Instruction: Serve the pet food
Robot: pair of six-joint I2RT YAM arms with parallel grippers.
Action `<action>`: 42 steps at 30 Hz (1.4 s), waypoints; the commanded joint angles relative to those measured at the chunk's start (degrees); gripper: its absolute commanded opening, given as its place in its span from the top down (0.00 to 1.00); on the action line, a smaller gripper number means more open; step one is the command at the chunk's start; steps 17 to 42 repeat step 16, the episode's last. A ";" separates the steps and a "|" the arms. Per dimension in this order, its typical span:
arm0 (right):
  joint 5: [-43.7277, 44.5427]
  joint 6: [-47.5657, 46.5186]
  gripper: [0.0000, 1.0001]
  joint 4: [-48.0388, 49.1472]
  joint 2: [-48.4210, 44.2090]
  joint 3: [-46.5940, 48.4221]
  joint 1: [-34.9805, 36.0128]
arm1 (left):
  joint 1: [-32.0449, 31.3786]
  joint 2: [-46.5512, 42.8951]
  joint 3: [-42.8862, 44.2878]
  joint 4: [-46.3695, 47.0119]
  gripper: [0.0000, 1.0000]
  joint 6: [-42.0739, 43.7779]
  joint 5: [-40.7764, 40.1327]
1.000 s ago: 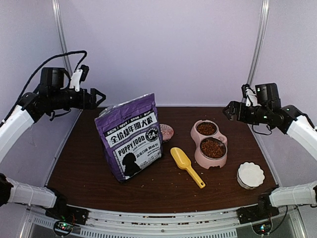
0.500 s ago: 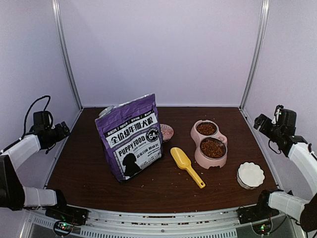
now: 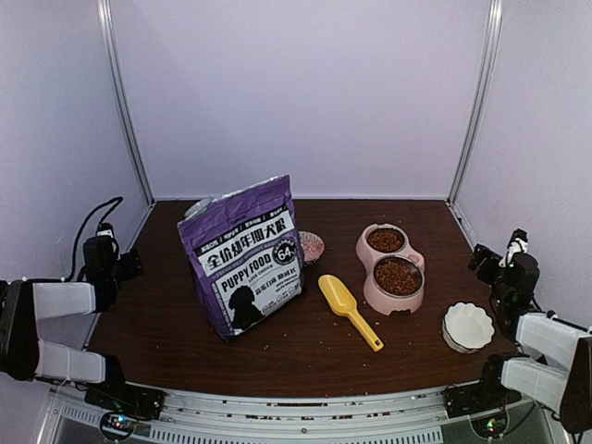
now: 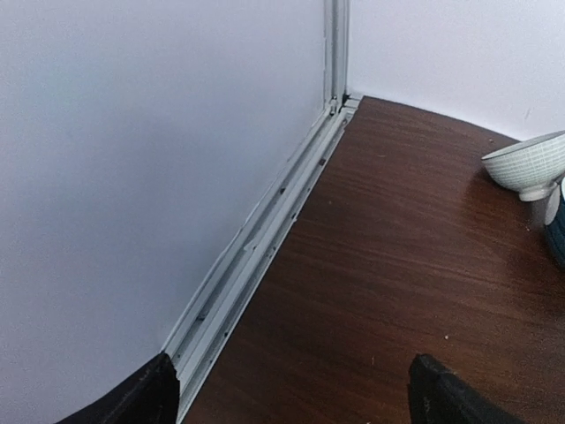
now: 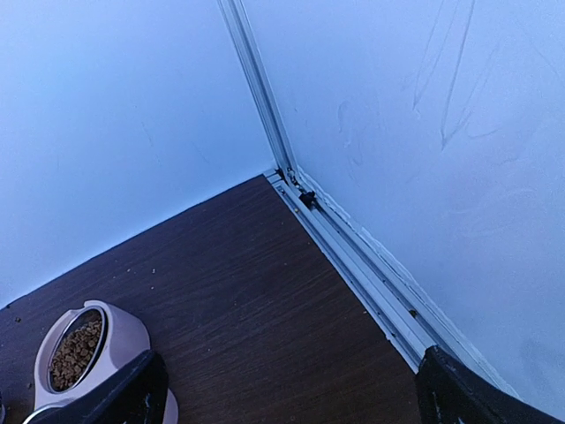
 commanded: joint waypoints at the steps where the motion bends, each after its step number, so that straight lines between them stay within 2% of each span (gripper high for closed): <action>1: -0.60 -2.25 0.00 17.31 6.55 0.07 -0.30 | -0.87 5.58 2.89 17.05 0.07 6.39 -0.93; 6: -1.29 -2.64 0.00 26.12 14.42 0.21 -0.24 | -1.16 11.19 6.25 18.99 0.07 9.41 -0.07; 11: -1.71 -3.30 0.00 31.46 19.80 0.70 -0.17 | -1.39 10.70 5.40 19.54 0.07 9.73 0.36; 42: -1.68 -3.61 0.00 32.45 21.56 1.22 -0.16 | -1.79 10.80 5.05 20.49 0.07 10.07 -0.07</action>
